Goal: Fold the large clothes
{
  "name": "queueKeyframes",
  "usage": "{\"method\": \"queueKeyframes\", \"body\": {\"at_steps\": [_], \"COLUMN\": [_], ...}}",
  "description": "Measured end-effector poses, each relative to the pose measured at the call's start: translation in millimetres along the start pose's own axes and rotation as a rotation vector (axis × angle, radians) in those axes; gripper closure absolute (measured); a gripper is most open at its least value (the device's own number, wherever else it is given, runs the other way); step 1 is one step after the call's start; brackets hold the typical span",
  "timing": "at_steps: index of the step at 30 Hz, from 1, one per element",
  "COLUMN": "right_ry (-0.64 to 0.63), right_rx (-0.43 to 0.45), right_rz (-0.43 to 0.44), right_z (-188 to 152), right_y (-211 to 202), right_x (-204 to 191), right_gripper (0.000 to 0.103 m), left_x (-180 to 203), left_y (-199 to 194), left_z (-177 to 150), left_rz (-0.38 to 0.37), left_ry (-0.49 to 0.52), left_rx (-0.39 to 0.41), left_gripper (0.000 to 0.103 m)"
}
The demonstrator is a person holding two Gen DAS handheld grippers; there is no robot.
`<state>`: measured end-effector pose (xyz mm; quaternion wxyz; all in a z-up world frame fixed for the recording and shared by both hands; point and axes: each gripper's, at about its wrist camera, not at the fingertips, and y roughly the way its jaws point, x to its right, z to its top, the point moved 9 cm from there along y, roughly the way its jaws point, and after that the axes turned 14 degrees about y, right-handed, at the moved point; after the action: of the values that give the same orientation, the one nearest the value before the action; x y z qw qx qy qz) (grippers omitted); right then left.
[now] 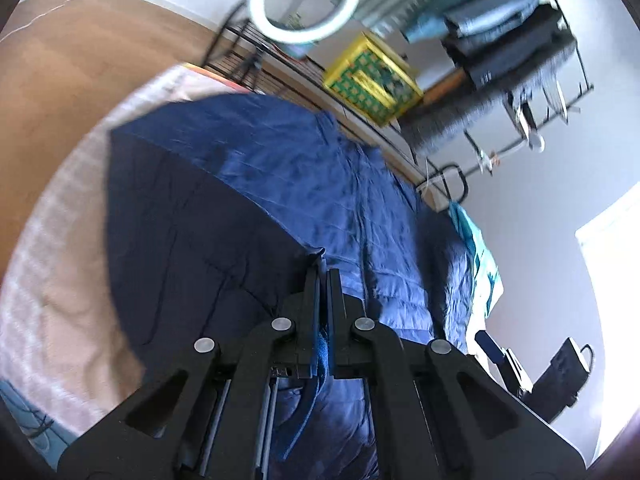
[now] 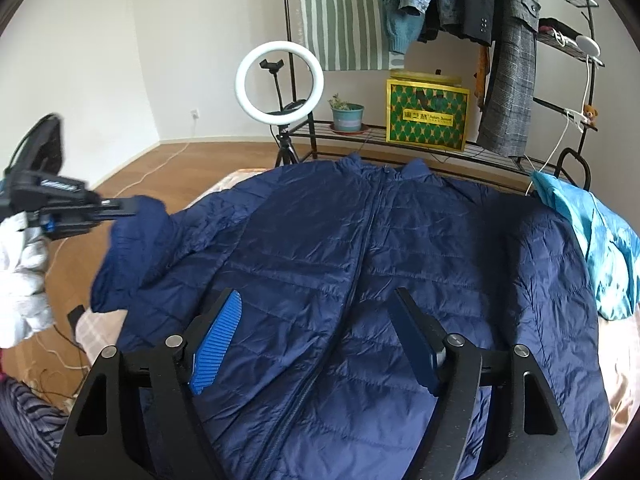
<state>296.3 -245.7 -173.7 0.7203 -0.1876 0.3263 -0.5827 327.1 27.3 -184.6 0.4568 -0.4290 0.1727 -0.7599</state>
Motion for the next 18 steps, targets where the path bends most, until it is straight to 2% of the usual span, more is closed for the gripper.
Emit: {"method": "queueKeyframes", "body": {"at_steps": [4,8,12,15,16,18], "right_ry": [0.027,0.077,0.105,0.136,0.144,0.152], "right_rx": [-0.057,-0.145,-0.220,-0.288,-0.316,-0.359], "right_rz": [0.014,0.037,0.071,0.114,0.133,0.147], "right_z": [-5.0,-15.8,-25.4,-31.9,-34.9,-38.6], "right_y": [13.4,32.2,50.1,66.9,72.1,84.6], "right_x": [11.1,22.6,18.0,5.7,0.9,-10.4], "right_gripper": [0.030,0.030,0.030,0.030,0.030,0.030], "left_x": [16.8,11.5,-2.4,0.4,5.3,7.8], "left_y": [55.5,109.6,140.4,131.9,119.3,98.5], "left_z": [-8.0,-28.5,-48.1,-41.9,-33.0,-19.7], "left_rz": [-0.021,-0.001,-0.004,-0.035,-0.055,-0.044], "left_ry": [0.021,0.008,-0.064,-0.072,-0.058,-0.031], "left_rx": [-0.076,-0.192,-0.300,-0.287,-0.259,-0.217], "left_gripper": [0.103,0.103,0.103,0.103,0.103,0.102]}}
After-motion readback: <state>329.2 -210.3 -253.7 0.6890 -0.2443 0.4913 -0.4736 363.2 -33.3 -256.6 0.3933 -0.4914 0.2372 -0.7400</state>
